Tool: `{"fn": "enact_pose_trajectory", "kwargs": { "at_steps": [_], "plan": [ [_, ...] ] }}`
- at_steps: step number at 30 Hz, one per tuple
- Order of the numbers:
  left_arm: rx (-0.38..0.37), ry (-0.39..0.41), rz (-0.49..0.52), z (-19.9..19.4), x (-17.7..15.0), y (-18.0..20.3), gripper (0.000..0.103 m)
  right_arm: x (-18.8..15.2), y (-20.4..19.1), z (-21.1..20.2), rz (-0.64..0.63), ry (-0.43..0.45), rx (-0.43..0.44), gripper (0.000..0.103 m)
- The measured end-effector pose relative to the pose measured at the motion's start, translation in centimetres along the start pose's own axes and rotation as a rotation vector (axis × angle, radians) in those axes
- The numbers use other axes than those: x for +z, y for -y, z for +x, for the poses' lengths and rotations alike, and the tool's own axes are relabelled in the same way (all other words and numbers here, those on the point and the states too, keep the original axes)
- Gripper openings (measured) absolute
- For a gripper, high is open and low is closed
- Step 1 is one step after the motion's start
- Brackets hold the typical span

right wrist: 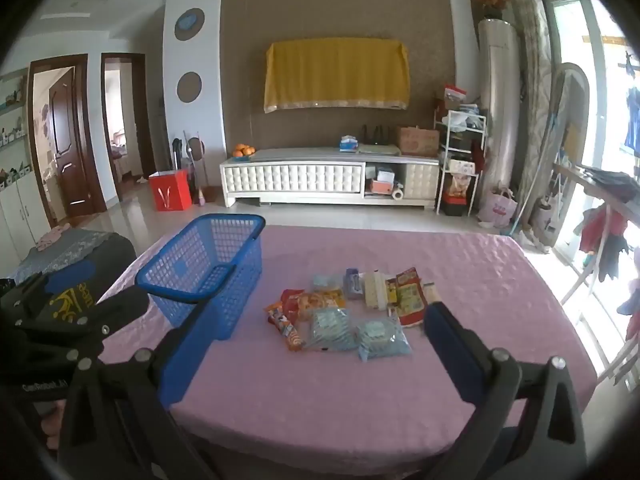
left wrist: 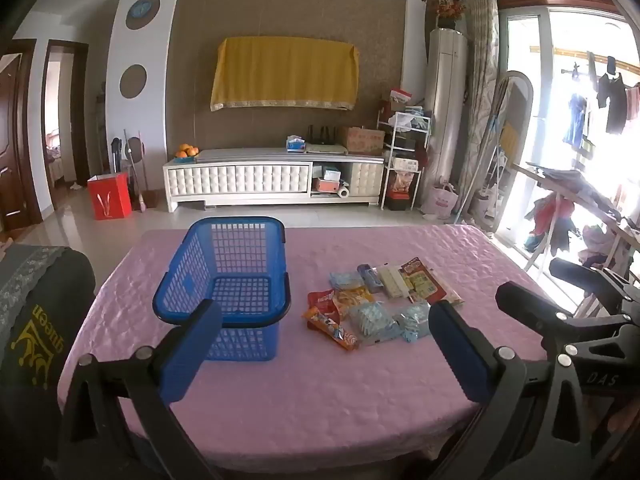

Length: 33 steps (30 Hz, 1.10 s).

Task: Organize snacks

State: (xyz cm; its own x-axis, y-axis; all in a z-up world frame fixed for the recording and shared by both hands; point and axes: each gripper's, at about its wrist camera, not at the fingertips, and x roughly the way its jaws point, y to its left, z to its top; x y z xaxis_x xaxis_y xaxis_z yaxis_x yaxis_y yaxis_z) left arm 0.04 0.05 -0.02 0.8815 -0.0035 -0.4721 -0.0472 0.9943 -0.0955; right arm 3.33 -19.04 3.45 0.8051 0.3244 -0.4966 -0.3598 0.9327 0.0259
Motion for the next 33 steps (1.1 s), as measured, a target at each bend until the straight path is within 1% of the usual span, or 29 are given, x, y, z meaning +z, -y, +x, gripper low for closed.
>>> {"fn": "enact_pose_trajectory", "kwargs": {
  "at_steps": [5, 11, 14, 33],
  "plan": [
    [0.008, 0.005, 0.010, -0.1, -0.1, -0.1, 0.102, 0.4, 0.3, 0.2, 0.017, -0.005, 0.010, 0.103],
    [0.011, -0.001, 0.013, -0.1, -0.4, -0.2, 0.102, -0.5, 0.0, 0.3, 0.009, -0.003, 0.013, 0.103],
    [0.013, -0.004, 0.009, 0.1, -0.5, -0.3, 0.102, -0.2, -0.5, 1.0, 0.004, -0.025, 0.014, 0.103],
    [0.024, -0.006, 0.012, 0.2, -0.5, -0.8, 0.102, -0.3, -0.7, 1.0, 0.003, -0.033, 0.016, 0.103]
  ]
}}
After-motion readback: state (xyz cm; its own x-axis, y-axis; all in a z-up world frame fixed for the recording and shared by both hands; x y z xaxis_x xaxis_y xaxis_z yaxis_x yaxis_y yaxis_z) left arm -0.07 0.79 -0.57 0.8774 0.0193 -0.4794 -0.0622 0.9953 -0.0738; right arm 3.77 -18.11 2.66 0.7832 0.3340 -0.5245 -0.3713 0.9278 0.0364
